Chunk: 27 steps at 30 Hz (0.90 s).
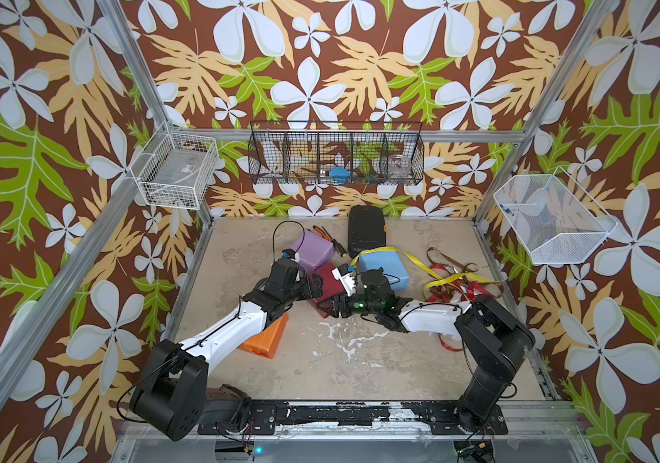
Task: Untie the ribbon bows on the gift boxes
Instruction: Adjust the gift box at the center of the board, then pick up the ribbon at the center of the board.
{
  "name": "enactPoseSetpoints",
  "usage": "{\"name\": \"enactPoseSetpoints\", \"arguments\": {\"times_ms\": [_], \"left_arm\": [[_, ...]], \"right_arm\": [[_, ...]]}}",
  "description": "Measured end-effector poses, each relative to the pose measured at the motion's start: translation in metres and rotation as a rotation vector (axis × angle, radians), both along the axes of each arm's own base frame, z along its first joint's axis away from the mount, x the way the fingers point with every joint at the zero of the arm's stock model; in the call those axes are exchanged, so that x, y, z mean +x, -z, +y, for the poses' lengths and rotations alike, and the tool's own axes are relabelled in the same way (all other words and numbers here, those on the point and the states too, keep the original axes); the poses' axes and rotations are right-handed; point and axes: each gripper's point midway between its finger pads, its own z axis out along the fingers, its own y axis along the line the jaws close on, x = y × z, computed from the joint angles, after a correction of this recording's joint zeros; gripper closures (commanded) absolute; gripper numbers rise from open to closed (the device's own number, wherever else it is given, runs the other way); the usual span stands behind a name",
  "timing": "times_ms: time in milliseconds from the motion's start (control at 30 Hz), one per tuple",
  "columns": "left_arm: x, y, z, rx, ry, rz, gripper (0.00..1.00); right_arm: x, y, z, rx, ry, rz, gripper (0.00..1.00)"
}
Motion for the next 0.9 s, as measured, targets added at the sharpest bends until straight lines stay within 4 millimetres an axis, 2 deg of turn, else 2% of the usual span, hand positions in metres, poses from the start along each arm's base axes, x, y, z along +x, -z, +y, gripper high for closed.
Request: {"name": "enactPoseSetpoints", "arguments": {"times_ms": [133,200,267,333,400,567,667,733,900], "left_arm": [[0.004,-0.002,0.004,0.002,-0.026,-0.016,0.00],[0.007,-0.005,0.004,-0.007,-0.035,-0.030,0.00],[0.005,-0.002,0.000,-0.010,-0.013,-0.016,0.00],[0.001,0.004,-0.006,-0.019,0.024,0.009,0.00],[-0.002,0.006,-0.014,-0.037,0.063,0.026,0.00],[-0.013,0.005,-0.047,-0.065,0.178,0.042,0.00],[-0.015,0.005,-0.064,-0.068,0.237,0.047,0.00],[-0.013,0.008,-0.066,-0.064,0.243,0.055,0.00],[-0.015,0.009,-0.069,-0.067,0.261,0.060,0.00]], "right_arm": [[0.007,-0.019,-0.005,-0.047,0.004,-0.051,0.41],[0.016,-0.032,-0.024,-0.099,0.048,-0.094,0.41],[0.038,-0.050,-0.052,-0.128,0.148,-0.140,0.40],[0.065,-0.063,-0.091,-0.164,0.269,-0.176,0.40],[0.089,-0.066,-0.135,-0.216,0.397,-0.186,0.40],[0.126,-0.053,-0.234,-0.337,0.630,-0.159,0.40],[0.148,-0.038,-0.290,-0.442,0.770,-0.136,0.41],[0.158,-0.026,-0.310,-0.526,0.813,-0.130,0.42],[0.179,0.013,-0.330,-0.717,0.805,-0.128,0.34]]}}
